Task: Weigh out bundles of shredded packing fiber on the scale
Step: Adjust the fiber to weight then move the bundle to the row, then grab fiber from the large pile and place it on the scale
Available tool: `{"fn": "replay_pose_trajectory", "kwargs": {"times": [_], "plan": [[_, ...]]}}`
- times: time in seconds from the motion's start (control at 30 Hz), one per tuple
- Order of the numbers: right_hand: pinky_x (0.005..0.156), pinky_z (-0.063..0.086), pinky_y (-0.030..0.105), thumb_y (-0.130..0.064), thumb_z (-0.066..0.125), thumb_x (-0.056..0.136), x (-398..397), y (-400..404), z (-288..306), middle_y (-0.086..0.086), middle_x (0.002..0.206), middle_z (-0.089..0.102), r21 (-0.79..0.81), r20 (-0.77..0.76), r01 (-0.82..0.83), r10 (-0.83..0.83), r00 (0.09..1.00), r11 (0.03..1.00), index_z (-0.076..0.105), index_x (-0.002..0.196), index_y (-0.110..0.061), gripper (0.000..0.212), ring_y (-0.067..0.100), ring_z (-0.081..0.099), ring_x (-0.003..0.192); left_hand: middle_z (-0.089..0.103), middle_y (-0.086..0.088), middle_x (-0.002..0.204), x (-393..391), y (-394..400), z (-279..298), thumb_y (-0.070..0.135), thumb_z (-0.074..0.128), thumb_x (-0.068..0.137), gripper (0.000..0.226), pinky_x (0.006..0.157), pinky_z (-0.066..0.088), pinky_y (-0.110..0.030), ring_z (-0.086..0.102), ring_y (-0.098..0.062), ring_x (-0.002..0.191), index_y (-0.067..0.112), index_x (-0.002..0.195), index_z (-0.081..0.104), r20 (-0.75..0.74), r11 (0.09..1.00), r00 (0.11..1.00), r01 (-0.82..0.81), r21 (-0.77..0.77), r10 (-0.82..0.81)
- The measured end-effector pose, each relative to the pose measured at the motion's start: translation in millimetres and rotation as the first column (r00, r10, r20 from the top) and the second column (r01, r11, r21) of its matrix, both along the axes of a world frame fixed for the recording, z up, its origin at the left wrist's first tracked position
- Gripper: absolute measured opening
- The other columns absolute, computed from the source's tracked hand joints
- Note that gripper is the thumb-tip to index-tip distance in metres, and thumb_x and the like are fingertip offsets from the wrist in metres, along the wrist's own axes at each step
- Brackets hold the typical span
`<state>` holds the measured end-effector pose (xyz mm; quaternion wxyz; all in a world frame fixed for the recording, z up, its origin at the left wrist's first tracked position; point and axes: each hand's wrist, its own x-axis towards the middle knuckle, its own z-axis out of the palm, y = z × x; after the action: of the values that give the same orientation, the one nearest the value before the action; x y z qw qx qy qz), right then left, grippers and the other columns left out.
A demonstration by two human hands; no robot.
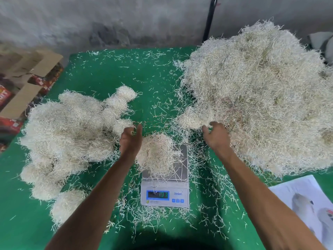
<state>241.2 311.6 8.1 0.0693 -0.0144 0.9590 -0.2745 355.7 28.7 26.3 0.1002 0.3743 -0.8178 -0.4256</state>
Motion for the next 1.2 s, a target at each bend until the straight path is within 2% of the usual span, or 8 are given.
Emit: {"fn": "replay_pose_trajectory", "kwargs": {"times": [0.17,0.27,0.37,0.53,0.6,0.73,0.97,1.2], "plan": [[0.119,0.038,0.051,-0.048,0.037,0.108,39,-27,-15,0.019,0.147,0.055,0.090,-0.156,-0.095,0.108,0.982,0.991,0.058,0.138,-0.008,0.055,0.033,0.051,0.137,0.063,-0.020,0.083,23,-14,-10,0.070,0.021,0.094,0.089,0.072,0.057,-0.042,0.066,-0.031,0.076,-0.005,0.133,0.051,0.088,0.992,0.994,-0.080,0.097,0.071],[0.098,0.057,0.044,-0.044,0.041,0.109,67,-53,-12,0.019,0.124,0.067,-0.294,-0.046,-0.160,0.153,0.987,0.942,0.048,0.145,-0.003,0.055,0.021,0.069,0.104,0.059,-0.018,0.126,32,-10,-18,0.067,0.025,0.099,0.075,0.095,0.054,-0.050,0.061,-0.036,0.112,0.006,0.138,0.047,0.085,0.957,0.991,-0.123,0.261,0.104],[0.074,0.063,0.043,-0.056,0.039,0.107,103,-82,-9,0.012,0.114,0.066,-0.560,0.199,-0.153,0.312,0.929,0.814,0.026,0.159,-0.009,0.071,0.012,0.071,0.089,0.054,0.004,0.100,37,1,-28,0.042,0.031,0.107,0.032,0.083,0.054,-0.030,0.054,-0.015,0.091,0.021,0.100,0.055,0.183,0.966,0.973,0.096,0.240,-0.142],[0.120,0.004,0.034,-0.087,0.030,0.092,149,-128,-13,-0.013,0.172,0.006,-0.749,0.397,0.065,0.369,0.840,0.659,0.003,0.166,-0.032,0.096,0.008,0.010,0.156,0.061,-0.002,0.100,46,36,-23,0.030,0.031,0.110,0.034,0.085,0.051,-0.028,0.059,-0.013,0.091,0.016,0.106,0.062,0.164,0.926,0.959,0.165,0.340,-0.231],[0.130,0.009,0.043,-0.090,0.034,0.088,156,-145,-7,-0.009,0.172,0.015,-0.786,0.370,0.121,0.304,0.878,0.606,0.012,0.166,-0.026,0.104,0.009,0.015,0.157,0.063,-0.019,0.124,57,47,-17,0.022,0.027,0.111,0.041,0.102,0.049,-0.038,0.060,-0.030,0.118,-0.001,0.128,0.057,0.062,0.895,0.970,0.192,0.402,-0.236],[0.118,0.036,0.037,-0.078,0.057,0.089,169,-168,13,-0.002,0.133,0.059,-0.806,0.260,0.171,0.079,0.962,0.567,0.039,0.157,-0.011,0.098,0.017,0.050,0.128,0.067,0.037,0.075,71,37,20,0.035,0.020,0.111,0.035,0.064,0.045,0.001,0.061,0.015,0.081,0.034,0.097,0.053,-0.168,0.838,0.970,0.238,0.491,-0.178],[0.084,0.040,0.015,-0.049,0.053,0.105,183,-197,44,-0.003,0.086,0.059,-0.692,-0.299,-0.308,0.129,0.945,0.653,0.057,0.079,-0.024,0.037,0.006,0.054,0.085,0.069,0.021,0.083,105,10,25,0.029,0.036,0.109,0.018,0.078,0.055,-0.020,0.067,-0.003,0.088,0.029,0.103,0.053,-0.166,0.828,0.896,0.444,0.343,-0.412],[0.129,0.012,0.039,-0.043,0.031,0.105,190,-190,39,0.000,0.169,0.025,-0.375,-0.139,-0.604,0.602,0.786,0.703,0.027,0.161,-0.021,0.060,0.014,0.018,0.156,0.069,0.005,0.089,117,-29,35,0.038,0.040,0.104,0.027,0.049,0.058,-0.025,0.073,-0.009,0.063,0.021,0.106,0.060,-0.096,0.891,0.986,0.163,0.423,-0.135]]}}
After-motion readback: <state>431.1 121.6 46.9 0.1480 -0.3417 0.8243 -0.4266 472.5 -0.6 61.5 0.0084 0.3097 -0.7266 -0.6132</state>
